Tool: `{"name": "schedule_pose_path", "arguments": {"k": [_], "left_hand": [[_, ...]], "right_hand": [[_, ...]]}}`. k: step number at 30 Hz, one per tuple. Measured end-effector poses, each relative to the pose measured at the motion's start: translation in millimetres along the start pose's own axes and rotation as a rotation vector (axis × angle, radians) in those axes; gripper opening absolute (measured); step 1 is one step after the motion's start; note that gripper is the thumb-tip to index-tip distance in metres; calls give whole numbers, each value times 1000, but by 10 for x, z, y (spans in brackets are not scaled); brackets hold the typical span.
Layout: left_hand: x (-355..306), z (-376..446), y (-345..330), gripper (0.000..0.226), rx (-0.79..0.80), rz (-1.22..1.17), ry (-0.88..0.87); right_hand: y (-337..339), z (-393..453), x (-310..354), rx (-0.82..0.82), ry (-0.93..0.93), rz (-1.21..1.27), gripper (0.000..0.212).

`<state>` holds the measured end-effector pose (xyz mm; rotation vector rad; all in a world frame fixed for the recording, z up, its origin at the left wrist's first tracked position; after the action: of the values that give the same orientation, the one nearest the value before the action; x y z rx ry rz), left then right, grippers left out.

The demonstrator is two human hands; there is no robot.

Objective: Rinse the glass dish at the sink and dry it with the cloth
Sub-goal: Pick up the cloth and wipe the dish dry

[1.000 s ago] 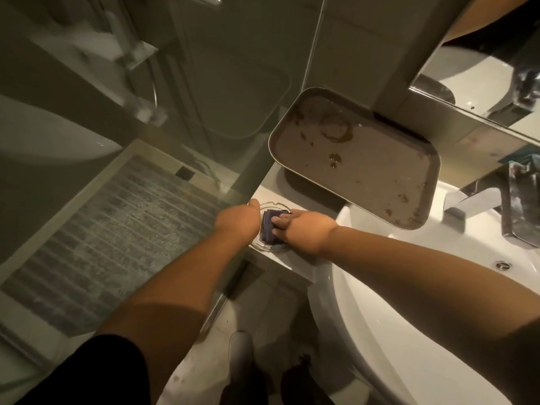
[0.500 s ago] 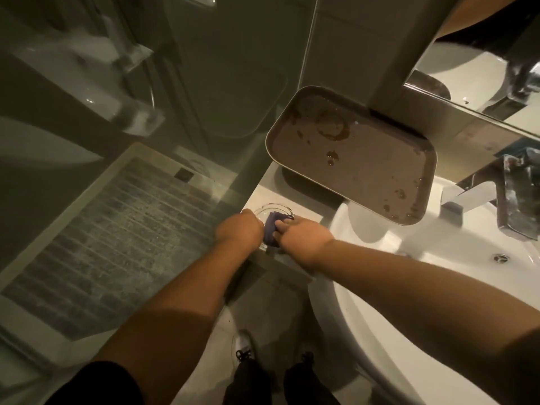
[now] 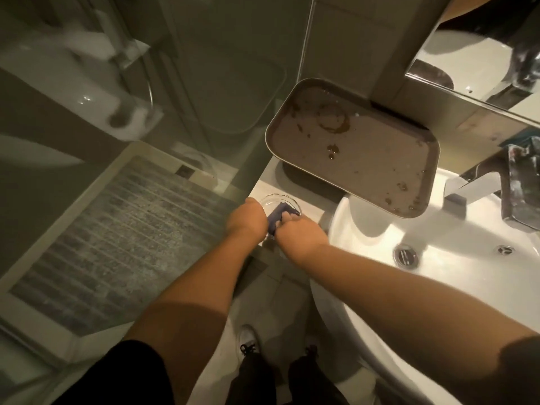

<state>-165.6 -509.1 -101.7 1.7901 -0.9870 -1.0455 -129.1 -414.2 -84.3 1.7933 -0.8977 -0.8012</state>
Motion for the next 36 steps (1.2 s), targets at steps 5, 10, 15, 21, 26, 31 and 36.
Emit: {"name": "schedule_pose_path", "arguments": {"k": [5,10,15,21,26,31,36], "left_hand": [[150,-101,-152,31,36,-128,122],[42,85,19,34,-34,99,-105],[-131,314,120,24,-61,265,-346],[-109,248,41,31,-78,202,-211],[-46,74,-31,30,-50,-19,-27],[37,74,-57,33,-27,-74,-19],[-159,370,104,29,-59,195,-329]], "right_hand": [[-4,-23,68,-25,-3,18,39],[0,45,-145,16,222,-83,56],[33,320,-409,29,323,-133,53],[-6,304,-426,98,184,-90,65],[-145,251,-215,44,-42,3,49],[-19,146,-234,46,117,-39,63],[94,341,-431,47,397,-224,63]]}}
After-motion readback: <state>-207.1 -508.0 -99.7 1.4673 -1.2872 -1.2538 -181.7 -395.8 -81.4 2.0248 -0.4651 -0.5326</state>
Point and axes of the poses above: each hand's wrist, its own z-axis towards the middle knuckle, its own y-axis out of the back of the hand, x = y × z, the point moved 7 cm from there along z, towards the middle knuckle, and after that the axes turned 12 degrees about -x, right-handed, at the moved point
